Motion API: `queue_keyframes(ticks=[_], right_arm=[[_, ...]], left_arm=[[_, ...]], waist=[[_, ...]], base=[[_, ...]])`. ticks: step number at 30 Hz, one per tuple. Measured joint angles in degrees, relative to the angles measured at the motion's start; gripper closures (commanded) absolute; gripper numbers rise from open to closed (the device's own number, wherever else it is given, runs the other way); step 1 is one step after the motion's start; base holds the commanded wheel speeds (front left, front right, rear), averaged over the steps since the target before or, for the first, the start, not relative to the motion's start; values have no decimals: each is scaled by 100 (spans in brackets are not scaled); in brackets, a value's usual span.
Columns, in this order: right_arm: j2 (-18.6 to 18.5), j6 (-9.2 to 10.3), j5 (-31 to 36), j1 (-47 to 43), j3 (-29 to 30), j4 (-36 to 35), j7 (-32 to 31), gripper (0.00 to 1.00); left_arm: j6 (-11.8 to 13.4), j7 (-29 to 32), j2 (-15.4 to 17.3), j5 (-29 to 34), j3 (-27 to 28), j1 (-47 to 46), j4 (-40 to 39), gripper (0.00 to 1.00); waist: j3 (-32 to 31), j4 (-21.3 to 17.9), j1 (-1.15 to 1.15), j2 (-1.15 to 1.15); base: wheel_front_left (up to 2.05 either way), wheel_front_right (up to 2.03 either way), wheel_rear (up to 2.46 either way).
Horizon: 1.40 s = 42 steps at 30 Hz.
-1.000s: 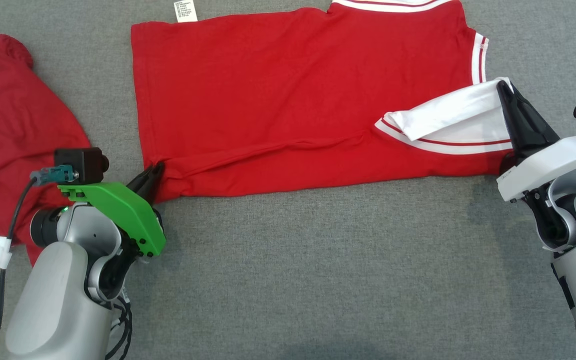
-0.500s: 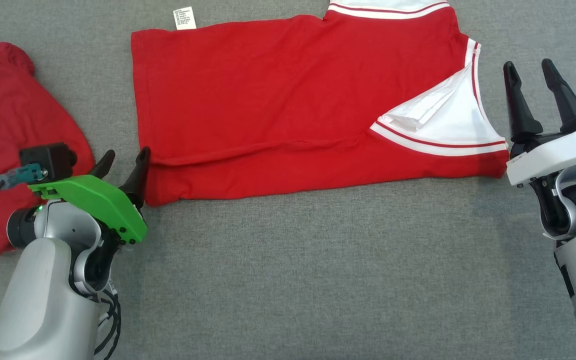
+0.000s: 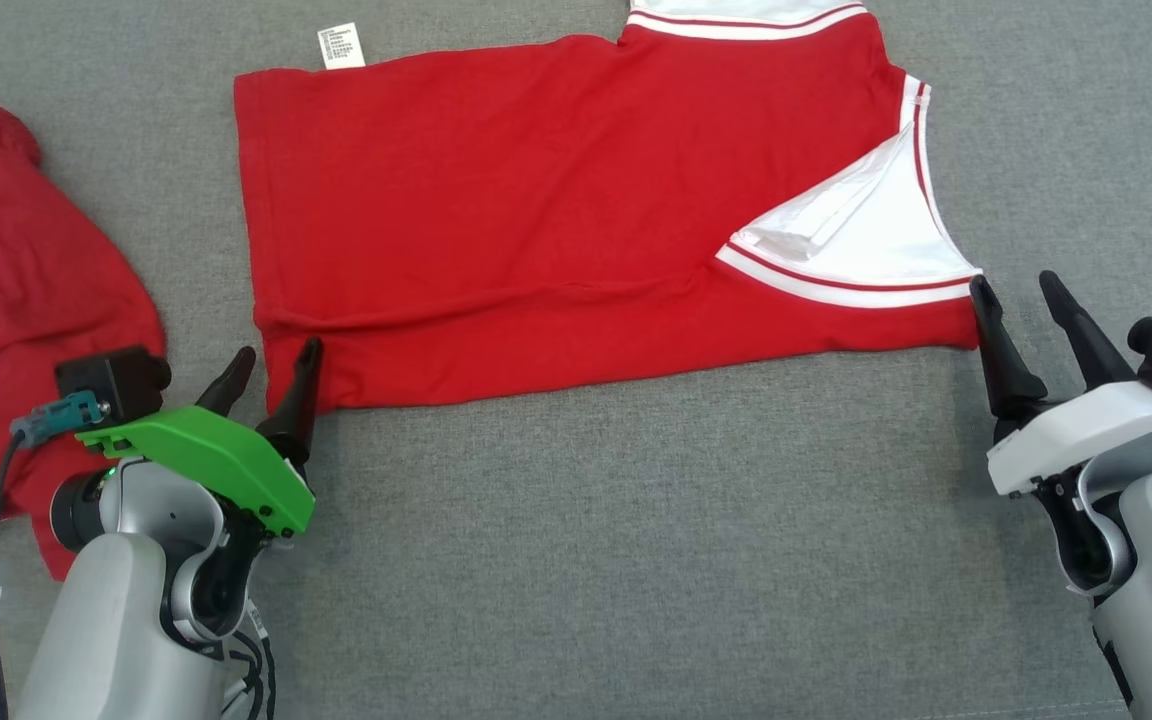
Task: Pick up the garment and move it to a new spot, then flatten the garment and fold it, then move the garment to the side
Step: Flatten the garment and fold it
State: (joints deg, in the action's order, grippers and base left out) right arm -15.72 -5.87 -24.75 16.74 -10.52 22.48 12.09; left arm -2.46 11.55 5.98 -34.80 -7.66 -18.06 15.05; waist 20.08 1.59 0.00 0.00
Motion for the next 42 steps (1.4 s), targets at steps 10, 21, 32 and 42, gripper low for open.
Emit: queue_keyframes(ticks=[10, 21, 32, 42], right_arm=[[160, 43, -130, -223, 32, 112, 47, 0], [277, -11, -256, -155, -219, 223, -181, 0], [257, -67, -536, 43, -254, 334, -432, 100], [-88, -119, -1022, -80, -114, 97, -656, 100]], left_arm=[[-4, 255, 19, -119, -38, 288, -76, 0], [3, 553, 121, -105, -135, 149, -62, 0], [-64, 778, 187, -238, -181, 97, -33, 100], [-213, 973, 235, -394, -199, 227, -42, 100]], waist=[[41, -114, 0, 0], [132, -69, 0, 0], [100, -52, 0, 0], [-218, -8, 0, 0]], base=[[0, 0, 0], [0, 0, 0], [0, 0, 0], [0, 0, 0]])
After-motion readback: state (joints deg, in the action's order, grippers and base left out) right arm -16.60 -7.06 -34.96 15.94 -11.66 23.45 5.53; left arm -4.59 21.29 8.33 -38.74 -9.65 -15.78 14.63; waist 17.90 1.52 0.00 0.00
